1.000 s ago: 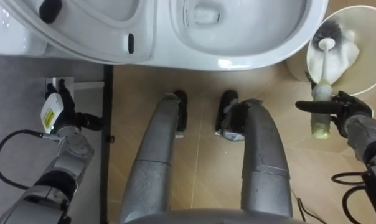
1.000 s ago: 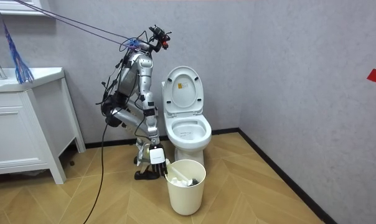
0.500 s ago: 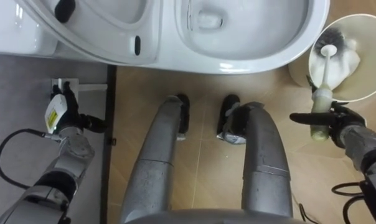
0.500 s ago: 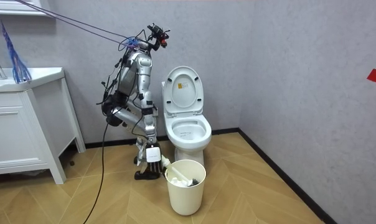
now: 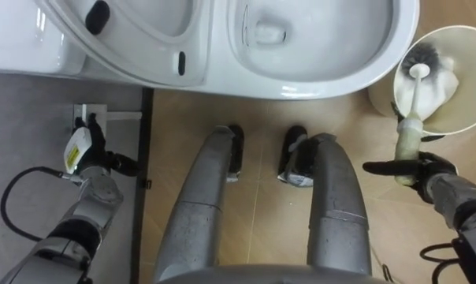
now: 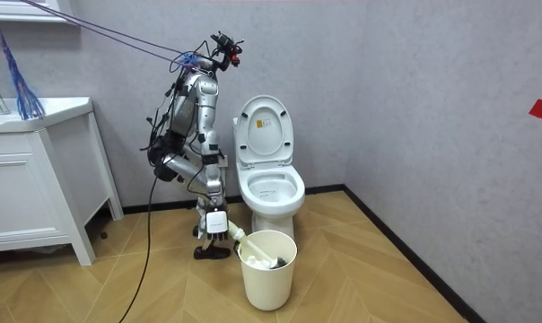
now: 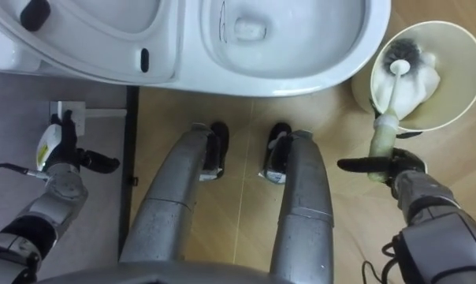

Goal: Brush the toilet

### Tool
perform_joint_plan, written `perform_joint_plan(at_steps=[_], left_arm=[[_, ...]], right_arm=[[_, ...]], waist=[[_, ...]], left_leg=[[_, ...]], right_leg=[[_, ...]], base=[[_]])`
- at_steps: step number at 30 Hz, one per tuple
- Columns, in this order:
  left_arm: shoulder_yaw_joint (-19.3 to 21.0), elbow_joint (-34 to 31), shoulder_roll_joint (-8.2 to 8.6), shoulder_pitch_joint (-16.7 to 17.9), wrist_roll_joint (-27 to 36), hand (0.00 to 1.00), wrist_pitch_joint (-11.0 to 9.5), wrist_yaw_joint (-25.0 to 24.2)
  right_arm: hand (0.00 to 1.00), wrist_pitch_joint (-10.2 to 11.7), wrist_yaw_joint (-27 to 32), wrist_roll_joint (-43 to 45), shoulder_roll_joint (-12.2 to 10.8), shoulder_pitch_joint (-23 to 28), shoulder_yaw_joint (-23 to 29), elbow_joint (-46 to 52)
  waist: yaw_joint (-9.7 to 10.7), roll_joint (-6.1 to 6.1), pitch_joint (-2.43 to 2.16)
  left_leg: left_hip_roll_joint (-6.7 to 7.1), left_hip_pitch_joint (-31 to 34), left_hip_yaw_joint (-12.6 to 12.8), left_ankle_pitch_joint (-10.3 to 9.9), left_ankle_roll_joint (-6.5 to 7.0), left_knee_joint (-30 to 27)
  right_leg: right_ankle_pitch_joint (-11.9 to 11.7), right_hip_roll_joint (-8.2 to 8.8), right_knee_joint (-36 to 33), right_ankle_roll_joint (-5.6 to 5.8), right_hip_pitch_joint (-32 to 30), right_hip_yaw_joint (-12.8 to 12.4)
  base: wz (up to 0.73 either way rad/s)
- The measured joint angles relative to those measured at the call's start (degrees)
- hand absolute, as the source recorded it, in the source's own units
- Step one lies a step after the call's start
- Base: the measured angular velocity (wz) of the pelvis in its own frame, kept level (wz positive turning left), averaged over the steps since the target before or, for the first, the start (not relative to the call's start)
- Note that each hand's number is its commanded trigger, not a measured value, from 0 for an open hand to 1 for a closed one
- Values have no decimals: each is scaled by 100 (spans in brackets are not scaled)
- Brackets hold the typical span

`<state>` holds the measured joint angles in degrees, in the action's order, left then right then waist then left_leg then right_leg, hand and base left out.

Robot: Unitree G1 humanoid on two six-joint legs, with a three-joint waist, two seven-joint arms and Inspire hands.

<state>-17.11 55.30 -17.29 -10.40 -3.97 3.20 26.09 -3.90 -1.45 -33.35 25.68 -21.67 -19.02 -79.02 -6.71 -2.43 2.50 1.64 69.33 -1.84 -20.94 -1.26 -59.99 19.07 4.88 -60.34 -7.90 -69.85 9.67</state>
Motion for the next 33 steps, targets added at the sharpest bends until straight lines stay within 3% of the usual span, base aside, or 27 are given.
perform_joint_plan(at_steps=[12,19,28,33], left_arm=[[-135,-11,18,15,130,0,21,206],[-226,-17,20,14,447,0,-76,346],[-229,-15,35,28,447,0,-115,492],[-229,-14,37,55,446,0,-123,536]], right_arm=[[100,-99,291,-322,-14,8,-96,-105],[100,-126,569,-1513,-136,-32,-92,-96],[100,-115,556,-2314,-340,-103,330,-89],[100,-117,544,-2321,-370,-108,468,-77]], waist=[[-2,-5,1],[-2,-6,-1],[7,-8,-2],[19,-7,-5]], left_leg=[[-2,52,9,0,3,37],[-9,102,27,18,31,77],[2,110,21,19,37,67],[5,86,22,21,42,63]], right_leg=[[0,-2,35,4,-52,-3],[-2,-8,65,7,-111,-11],[-4,-3,69,20,-111,-10],[-5,-3,69,22,-87,-13]], base=[[0],[0],[0],[0]])
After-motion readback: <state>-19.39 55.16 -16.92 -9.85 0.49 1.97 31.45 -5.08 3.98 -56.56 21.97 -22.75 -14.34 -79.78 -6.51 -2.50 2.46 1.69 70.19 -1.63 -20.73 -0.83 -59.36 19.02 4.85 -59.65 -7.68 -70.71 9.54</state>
